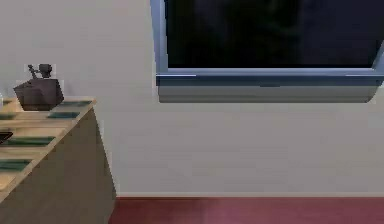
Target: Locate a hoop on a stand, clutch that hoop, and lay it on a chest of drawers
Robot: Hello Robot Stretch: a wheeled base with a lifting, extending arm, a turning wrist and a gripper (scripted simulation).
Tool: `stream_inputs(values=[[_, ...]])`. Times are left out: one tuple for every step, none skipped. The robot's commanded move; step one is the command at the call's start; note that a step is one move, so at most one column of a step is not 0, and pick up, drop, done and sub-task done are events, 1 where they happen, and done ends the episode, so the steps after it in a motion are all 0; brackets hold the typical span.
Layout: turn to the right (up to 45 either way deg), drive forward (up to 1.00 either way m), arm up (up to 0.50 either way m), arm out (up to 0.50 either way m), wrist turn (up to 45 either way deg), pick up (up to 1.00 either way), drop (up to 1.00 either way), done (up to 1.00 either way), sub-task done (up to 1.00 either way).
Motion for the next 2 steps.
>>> stream_inputs(values=[[-45.0, 0.0, 0.0, 0.0, 0.0, 0.0, 0.0, 0.0, 0.0], [-45.0, 0.0, 0.0, 0.0, 0.0, 0.0, 0.0, 0.0, 0.0]])
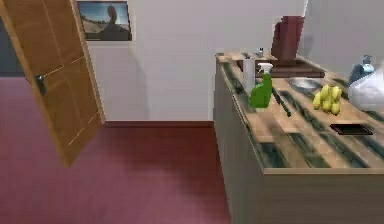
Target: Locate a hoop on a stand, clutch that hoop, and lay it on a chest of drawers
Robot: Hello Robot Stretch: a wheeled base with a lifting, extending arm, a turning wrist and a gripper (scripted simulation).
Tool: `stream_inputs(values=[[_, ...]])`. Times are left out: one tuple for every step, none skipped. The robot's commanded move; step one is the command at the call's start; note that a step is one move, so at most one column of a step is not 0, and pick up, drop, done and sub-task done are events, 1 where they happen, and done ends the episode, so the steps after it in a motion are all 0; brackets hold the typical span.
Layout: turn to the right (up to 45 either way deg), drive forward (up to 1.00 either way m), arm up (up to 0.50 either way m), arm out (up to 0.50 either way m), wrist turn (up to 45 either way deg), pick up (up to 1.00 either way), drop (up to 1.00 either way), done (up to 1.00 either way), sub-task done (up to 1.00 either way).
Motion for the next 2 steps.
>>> stream_inputs(values=[[-45.0, 0.0, 0.0, 0.0, 0.0, 0.0, 0.0, 0.0, 0.0], [-42.0, 0.0, 0.0, 0.0, 0.0, 0.0, 0.0, 0.0, 0.0]])
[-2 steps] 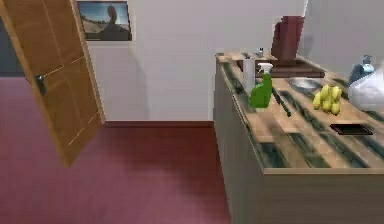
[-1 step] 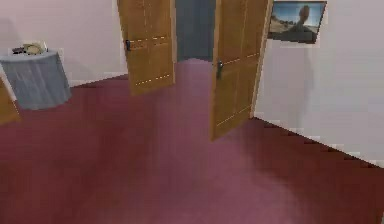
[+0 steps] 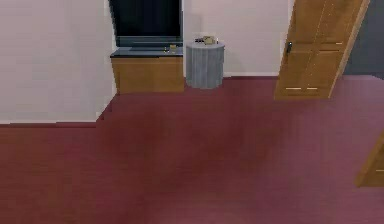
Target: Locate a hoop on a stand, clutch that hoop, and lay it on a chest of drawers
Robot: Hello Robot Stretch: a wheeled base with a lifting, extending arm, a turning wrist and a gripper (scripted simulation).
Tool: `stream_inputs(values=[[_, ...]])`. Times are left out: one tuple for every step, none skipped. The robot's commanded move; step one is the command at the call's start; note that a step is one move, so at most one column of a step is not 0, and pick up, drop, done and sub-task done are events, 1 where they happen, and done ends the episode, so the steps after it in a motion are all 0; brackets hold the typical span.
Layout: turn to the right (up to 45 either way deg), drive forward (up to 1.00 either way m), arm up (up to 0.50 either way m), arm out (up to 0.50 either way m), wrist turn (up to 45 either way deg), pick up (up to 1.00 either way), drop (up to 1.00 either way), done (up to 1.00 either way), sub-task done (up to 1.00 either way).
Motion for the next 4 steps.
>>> stream_inputs(values=[[0.0, 1.0, 0.0, 0.0, 0.0, 0.0, 0.0, 0.0, 0.0], [-3.0, 0.0, 0.0, 0.0, 0.0, 0.0, 0.0, 0.0, 0.0], [0.0, 1.0, 0.0, 0.0, 0.0, 0.0, 0.0, 0.0, 0.0], [0.0, 0.55, 0.0, 0.0, 0.0, 0.0, 0.0, 0.0, 0.0]])
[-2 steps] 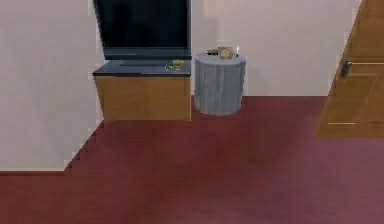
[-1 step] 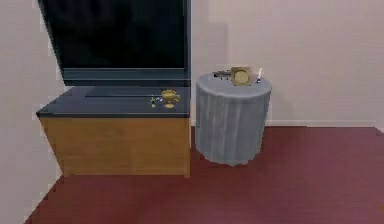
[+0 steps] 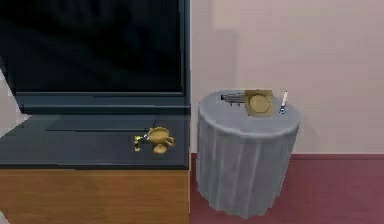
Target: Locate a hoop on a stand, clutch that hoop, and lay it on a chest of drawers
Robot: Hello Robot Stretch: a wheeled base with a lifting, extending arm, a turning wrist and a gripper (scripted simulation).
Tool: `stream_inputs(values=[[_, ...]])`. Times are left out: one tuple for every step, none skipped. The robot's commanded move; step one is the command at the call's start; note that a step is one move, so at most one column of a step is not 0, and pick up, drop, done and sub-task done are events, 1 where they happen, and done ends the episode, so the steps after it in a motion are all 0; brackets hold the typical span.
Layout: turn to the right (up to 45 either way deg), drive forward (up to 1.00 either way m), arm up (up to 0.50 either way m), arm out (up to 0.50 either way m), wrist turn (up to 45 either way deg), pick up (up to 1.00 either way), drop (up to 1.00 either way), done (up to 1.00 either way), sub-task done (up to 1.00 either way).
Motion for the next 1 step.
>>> stream_inputs(values=[[0.0, 0.3, 0.0, 0.0, 0.0, 0.0, 0.0, 0.0, 0.0]])
